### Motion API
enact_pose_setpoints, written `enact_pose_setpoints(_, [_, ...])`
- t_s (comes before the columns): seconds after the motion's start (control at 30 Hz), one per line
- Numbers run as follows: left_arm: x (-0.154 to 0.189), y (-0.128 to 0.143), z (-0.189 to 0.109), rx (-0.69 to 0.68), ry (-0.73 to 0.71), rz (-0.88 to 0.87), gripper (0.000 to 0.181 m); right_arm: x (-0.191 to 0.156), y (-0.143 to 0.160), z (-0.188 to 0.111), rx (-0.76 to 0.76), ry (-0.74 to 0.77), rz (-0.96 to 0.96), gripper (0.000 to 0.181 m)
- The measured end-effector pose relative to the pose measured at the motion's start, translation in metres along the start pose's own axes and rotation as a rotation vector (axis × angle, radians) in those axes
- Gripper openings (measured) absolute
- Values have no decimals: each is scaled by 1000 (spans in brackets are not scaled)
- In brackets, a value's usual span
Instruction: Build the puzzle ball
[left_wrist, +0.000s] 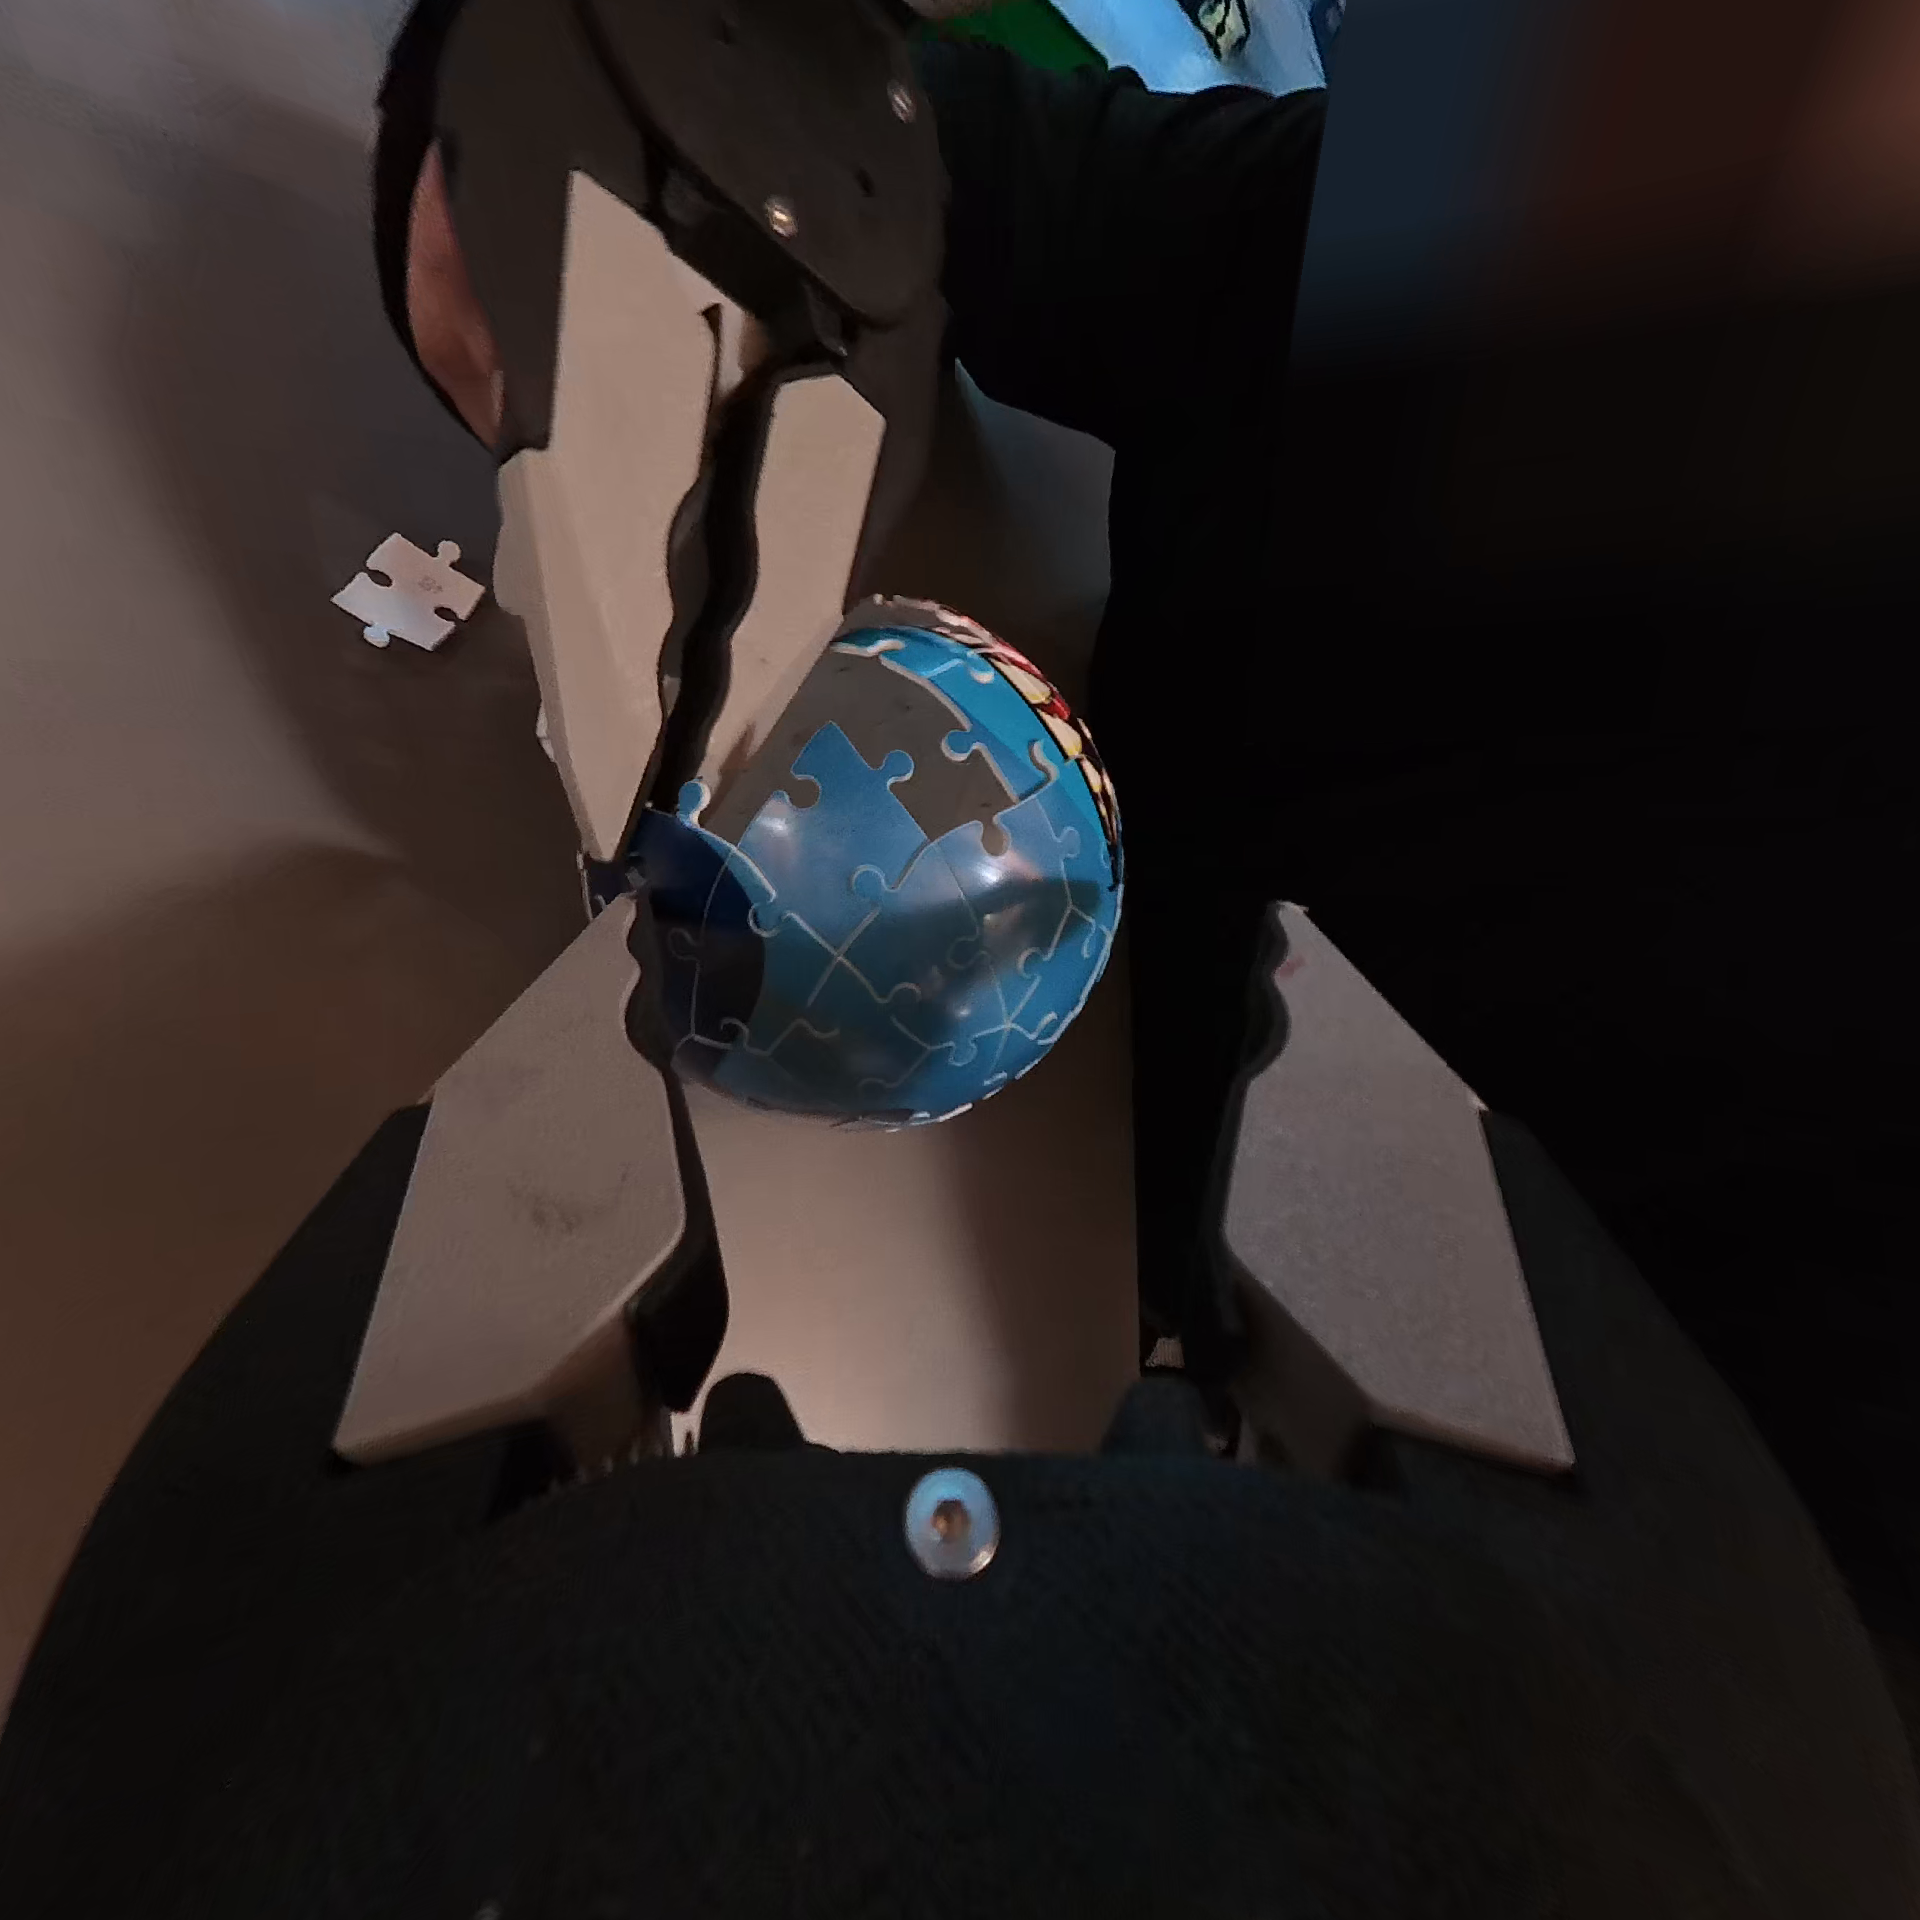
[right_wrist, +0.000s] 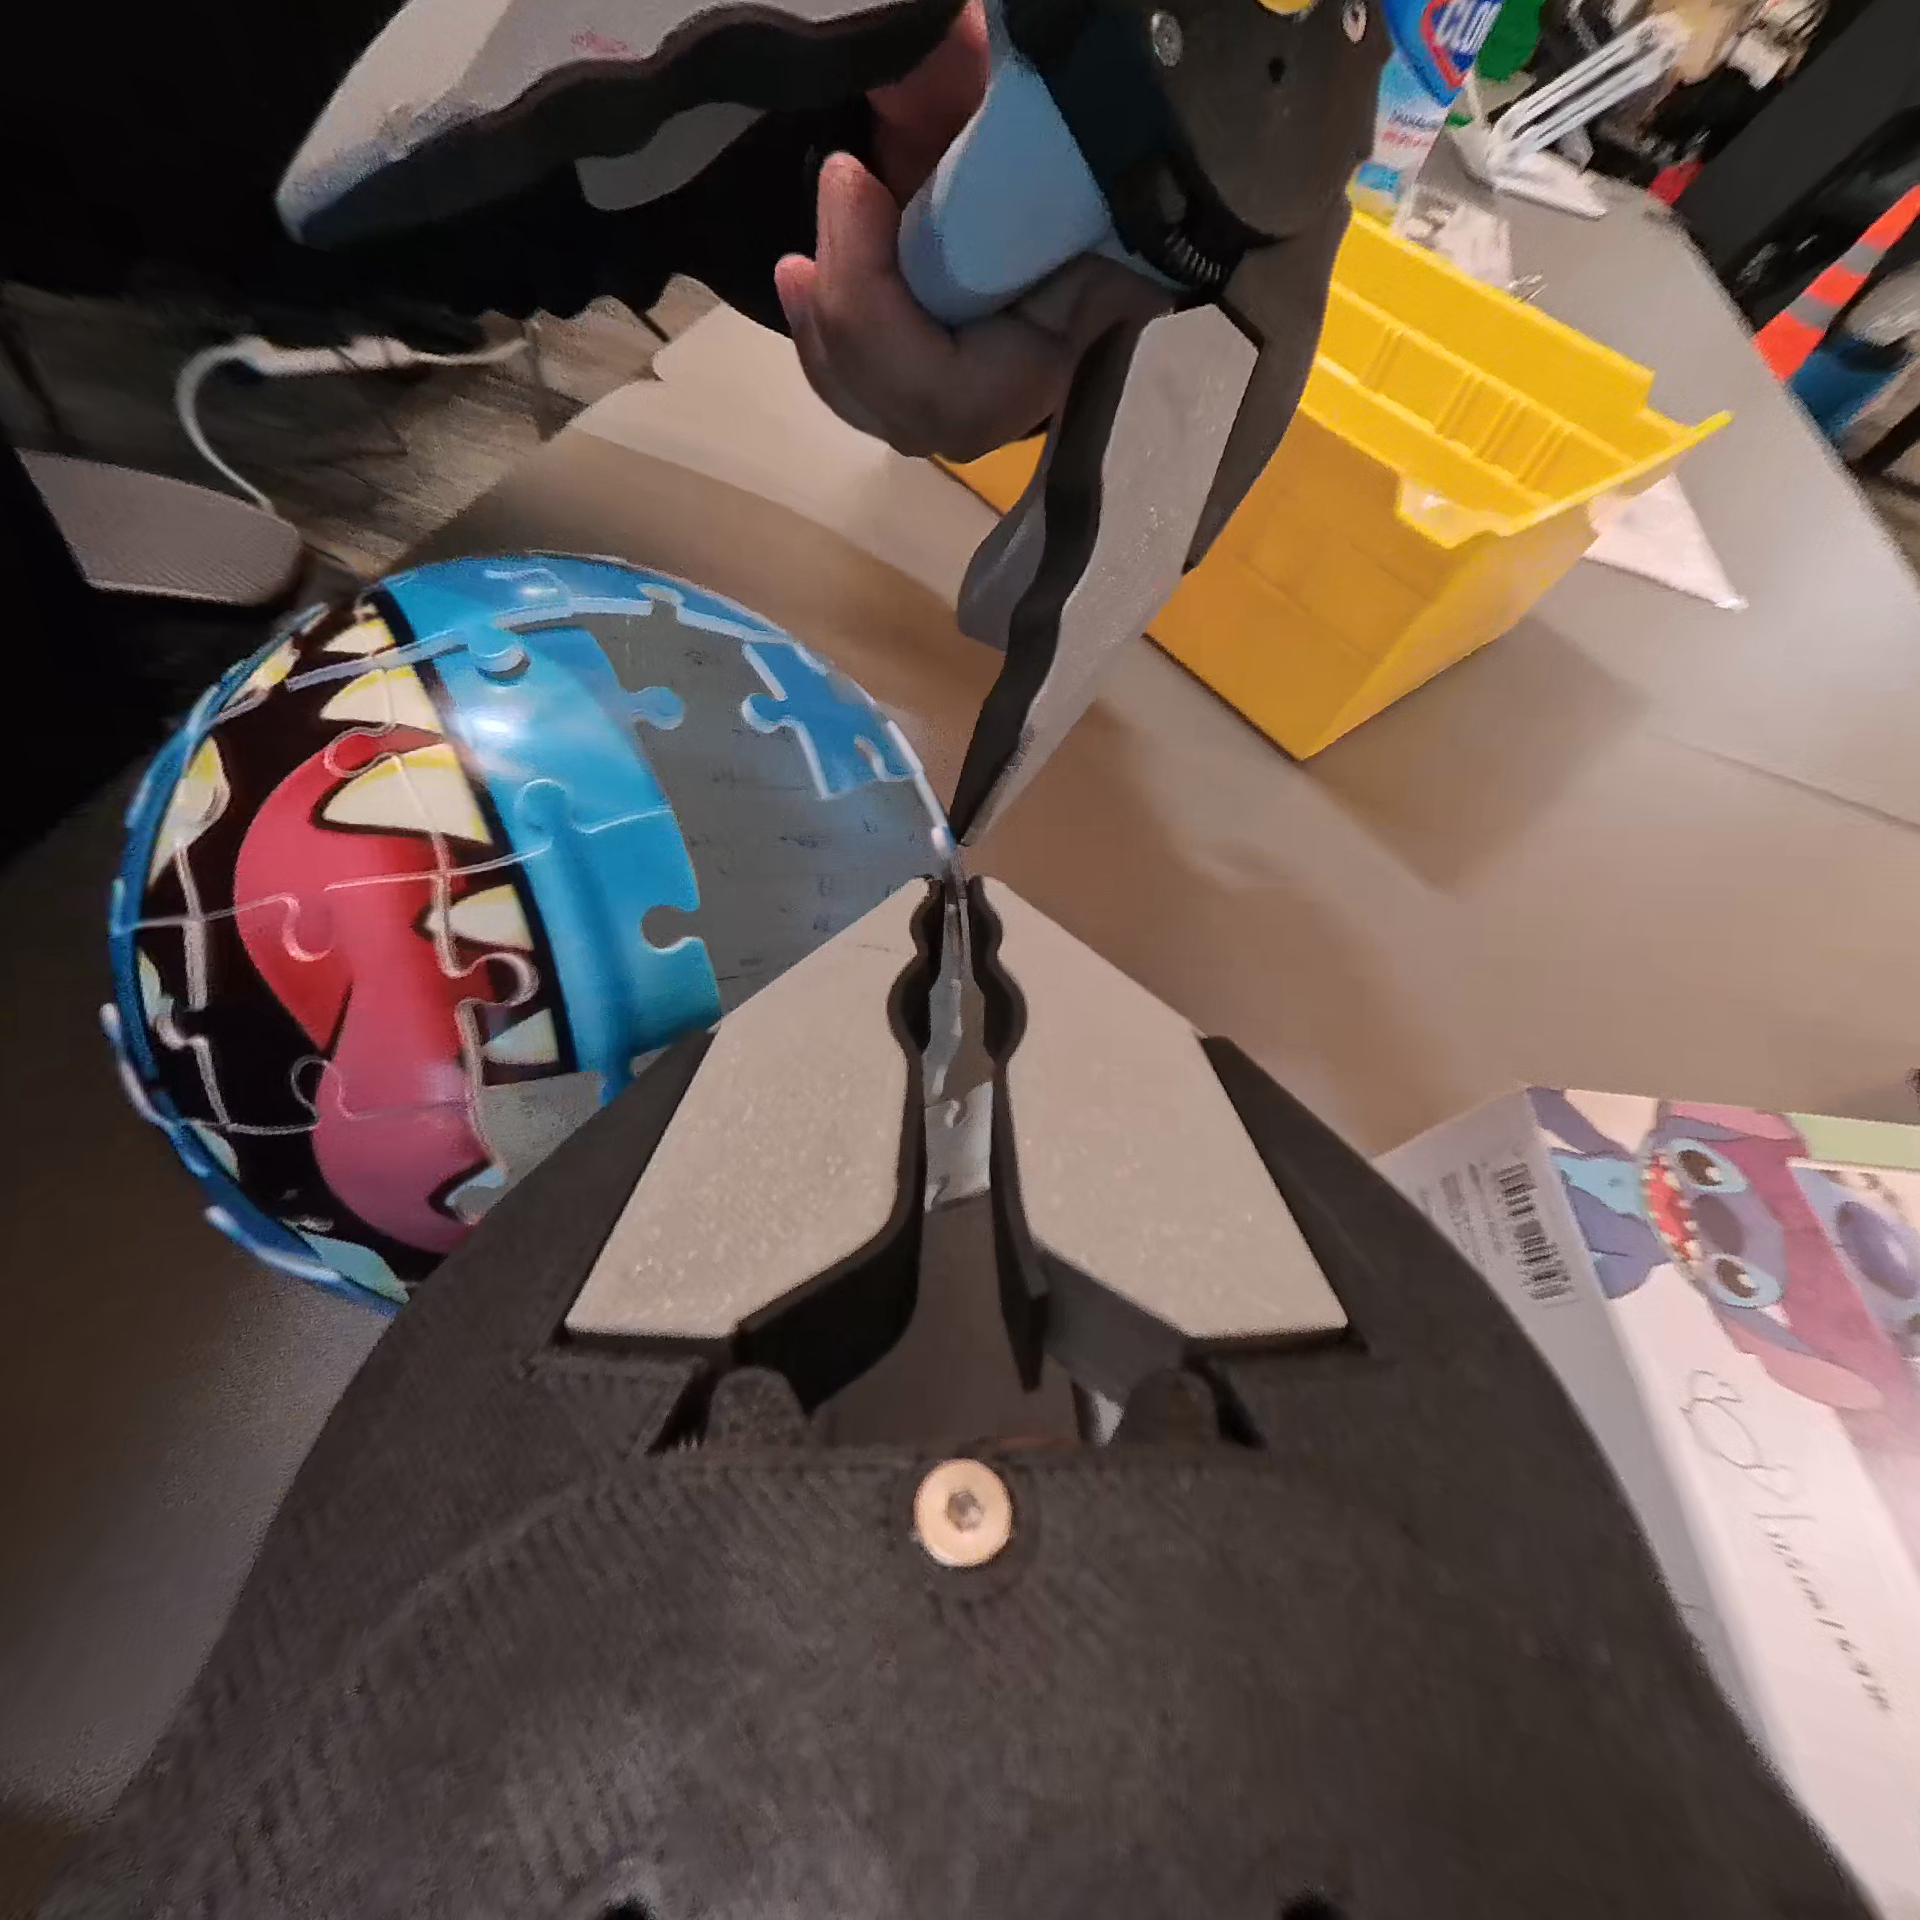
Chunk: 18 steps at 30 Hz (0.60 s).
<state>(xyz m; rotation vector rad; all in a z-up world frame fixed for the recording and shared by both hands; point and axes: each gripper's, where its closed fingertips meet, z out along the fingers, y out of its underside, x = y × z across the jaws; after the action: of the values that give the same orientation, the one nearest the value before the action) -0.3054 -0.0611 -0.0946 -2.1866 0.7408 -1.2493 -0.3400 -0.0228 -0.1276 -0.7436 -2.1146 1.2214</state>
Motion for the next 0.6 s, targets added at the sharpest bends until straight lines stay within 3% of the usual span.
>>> enact_pose_setpoints(0.23, [2,1,-2,25,0,-15,109,1,-4,-1,8,95,-128,6])
enact_pose_setpoints(0.6, [-1,4,0,16,1,-12,110,-1,-3,1,13,67,-147,2])
